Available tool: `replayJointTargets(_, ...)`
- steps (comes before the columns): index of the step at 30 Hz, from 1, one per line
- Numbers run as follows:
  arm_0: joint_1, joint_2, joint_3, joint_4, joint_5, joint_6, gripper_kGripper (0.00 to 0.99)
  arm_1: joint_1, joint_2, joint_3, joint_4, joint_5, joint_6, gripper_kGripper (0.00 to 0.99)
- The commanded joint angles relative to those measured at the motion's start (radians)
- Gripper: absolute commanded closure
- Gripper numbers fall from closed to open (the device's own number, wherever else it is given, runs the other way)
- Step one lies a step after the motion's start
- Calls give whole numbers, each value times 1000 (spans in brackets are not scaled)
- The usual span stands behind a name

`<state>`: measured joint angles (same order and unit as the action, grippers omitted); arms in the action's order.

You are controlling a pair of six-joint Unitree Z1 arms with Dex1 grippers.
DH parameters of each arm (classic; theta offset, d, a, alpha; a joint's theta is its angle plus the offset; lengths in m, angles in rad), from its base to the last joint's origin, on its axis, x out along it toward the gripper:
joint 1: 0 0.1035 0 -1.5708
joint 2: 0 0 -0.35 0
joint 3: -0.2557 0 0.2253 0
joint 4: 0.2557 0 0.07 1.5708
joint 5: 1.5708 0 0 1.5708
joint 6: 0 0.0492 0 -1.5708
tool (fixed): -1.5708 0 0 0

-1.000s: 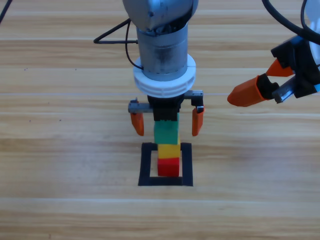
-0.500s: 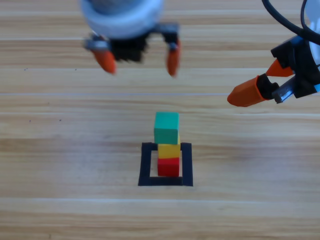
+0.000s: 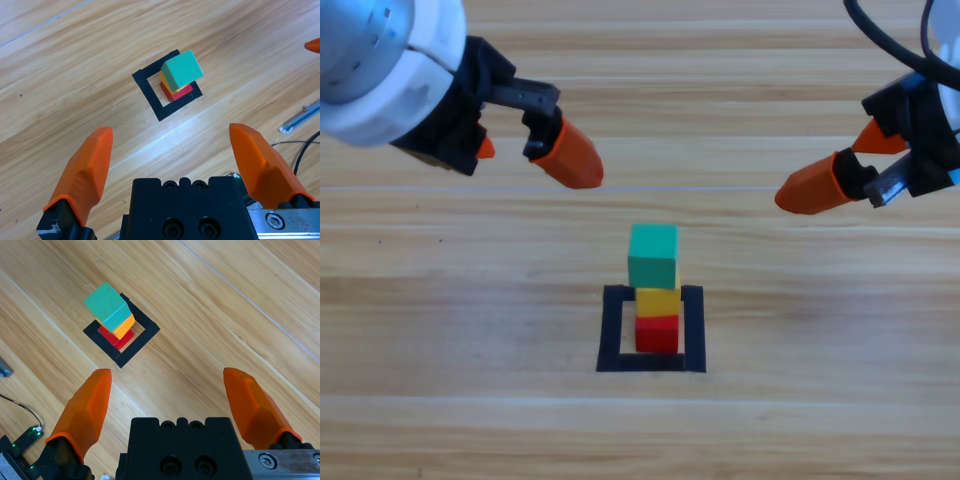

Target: Stack the blocks in the rectangular block: red at the bottom, yellow in the middle, green on top

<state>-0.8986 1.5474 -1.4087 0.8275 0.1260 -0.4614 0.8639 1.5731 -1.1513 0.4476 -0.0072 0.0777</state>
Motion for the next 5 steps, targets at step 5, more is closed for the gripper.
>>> replayJointTargets(5,-34,20,11,-7,-2,0,0,-25,33,22,22,18,-9,5)
